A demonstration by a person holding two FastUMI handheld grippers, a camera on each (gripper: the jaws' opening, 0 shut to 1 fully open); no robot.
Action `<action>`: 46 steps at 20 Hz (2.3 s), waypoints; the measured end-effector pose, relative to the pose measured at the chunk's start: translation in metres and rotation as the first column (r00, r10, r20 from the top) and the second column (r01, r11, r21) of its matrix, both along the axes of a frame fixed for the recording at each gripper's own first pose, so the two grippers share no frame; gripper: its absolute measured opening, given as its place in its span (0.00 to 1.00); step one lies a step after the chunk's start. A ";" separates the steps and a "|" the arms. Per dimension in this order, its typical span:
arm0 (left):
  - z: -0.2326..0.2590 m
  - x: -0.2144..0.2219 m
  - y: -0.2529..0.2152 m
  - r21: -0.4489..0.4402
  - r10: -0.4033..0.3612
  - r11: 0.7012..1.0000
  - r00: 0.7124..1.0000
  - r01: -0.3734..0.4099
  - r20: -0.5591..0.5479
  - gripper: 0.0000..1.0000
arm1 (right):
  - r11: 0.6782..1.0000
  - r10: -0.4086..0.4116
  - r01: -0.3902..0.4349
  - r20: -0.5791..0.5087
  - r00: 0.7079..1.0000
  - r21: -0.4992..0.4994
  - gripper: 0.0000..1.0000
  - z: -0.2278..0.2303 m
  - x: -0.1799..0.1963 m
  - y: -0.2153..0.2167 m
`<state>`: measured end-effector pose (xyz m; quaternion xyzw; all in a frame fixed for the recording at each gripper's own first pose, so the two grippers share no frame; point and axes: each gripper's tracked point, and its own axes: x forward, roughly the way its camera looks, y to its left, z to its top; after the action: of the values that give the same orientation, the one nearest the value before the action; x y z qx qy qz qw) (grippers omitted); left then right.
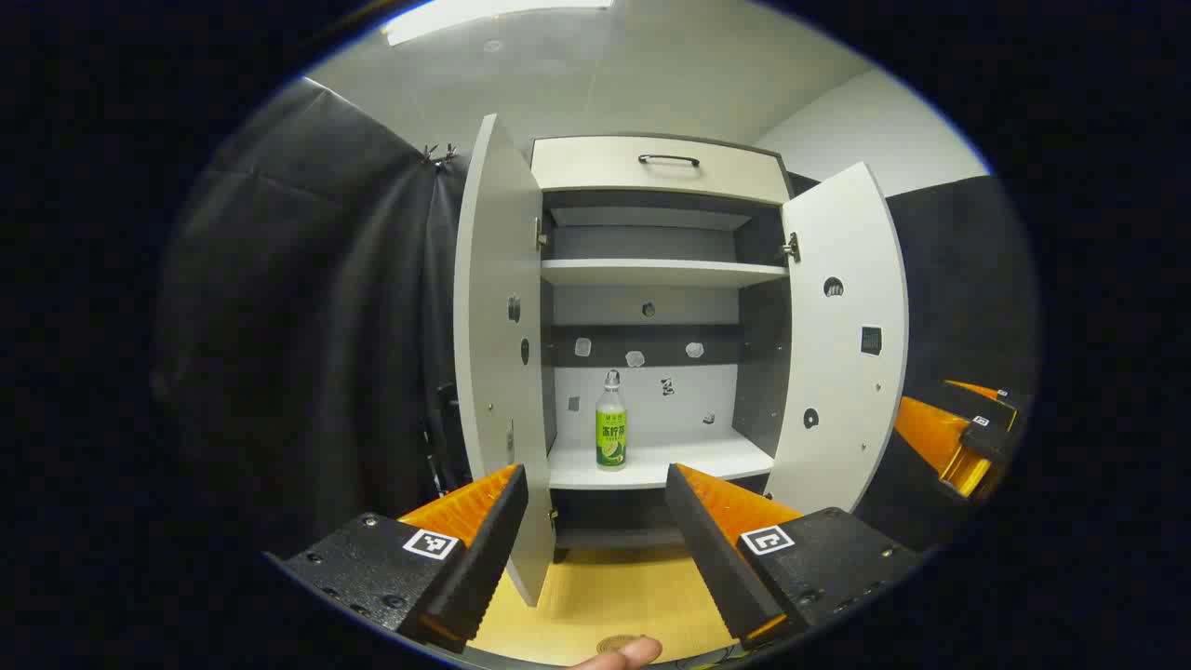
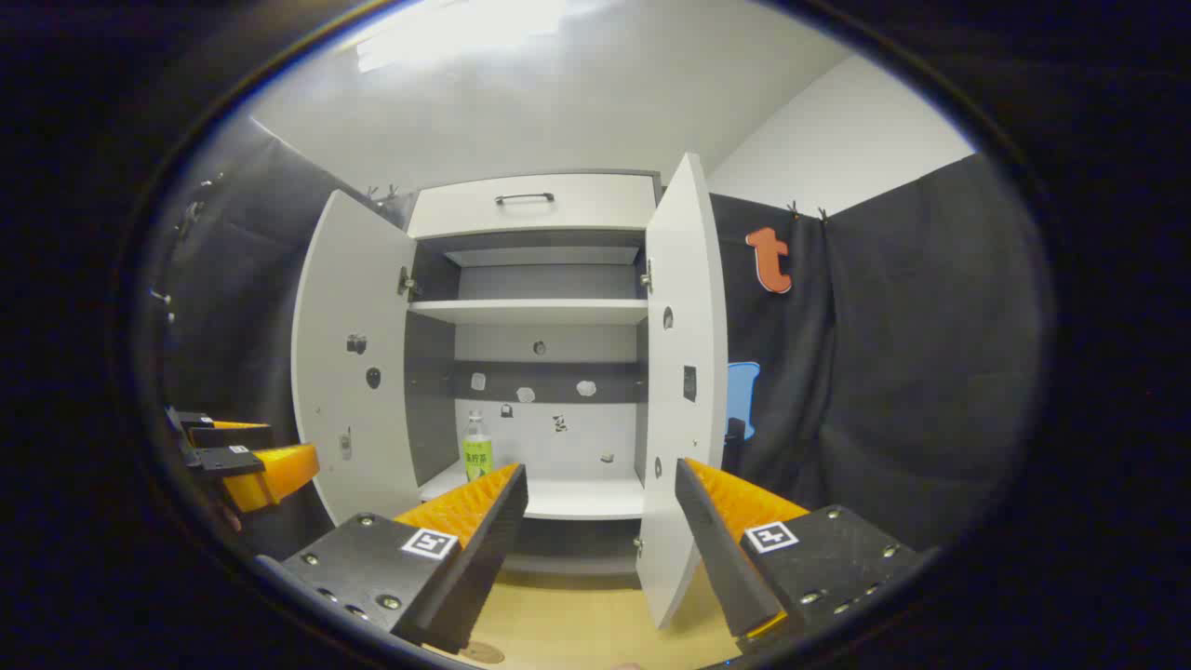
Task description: Grasp the bottle in the cabinet with the left hand and place it on the coaster, then close the right door with the right hand and the left door with the left hand.
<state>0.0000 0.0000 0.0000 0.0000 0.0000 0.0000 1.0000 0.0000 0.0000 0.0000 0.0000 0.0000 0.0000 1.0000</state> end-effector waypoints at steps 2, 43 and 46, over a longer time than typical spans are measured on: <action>-0.001 0.006 0.001 -0.012 -0.005 1.000 1.000 0.005 -0.008 0.95 | 0.999 -0.019 0.019 0.006 1.000 -0.028 1.00 0.000 0.005 -0.005; -0.113 0.389 -0.008 -0.083 -0.056 0.995 0.993 0.048 -0.101 0.98 | 0.996 -0.003 0.009 0.065 0.998 -0.092 0.96 -0.020 0.121 -0.013; -0.131 0.413 -0.004 -0.072 -0.033 0.997 0.991 0.024 -0.127 0.98 | 0.992 -0.005 0.013 0.067 0.998 -0.127 1.00 -0.024 0.111 -0.018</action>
<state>0.4128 -0.0043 -0.1308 -0.0352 0.0640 -0.0141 0.9972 0.1111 -0.0177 -0.0237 -0.0640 -0.0333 -0.0045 0.9974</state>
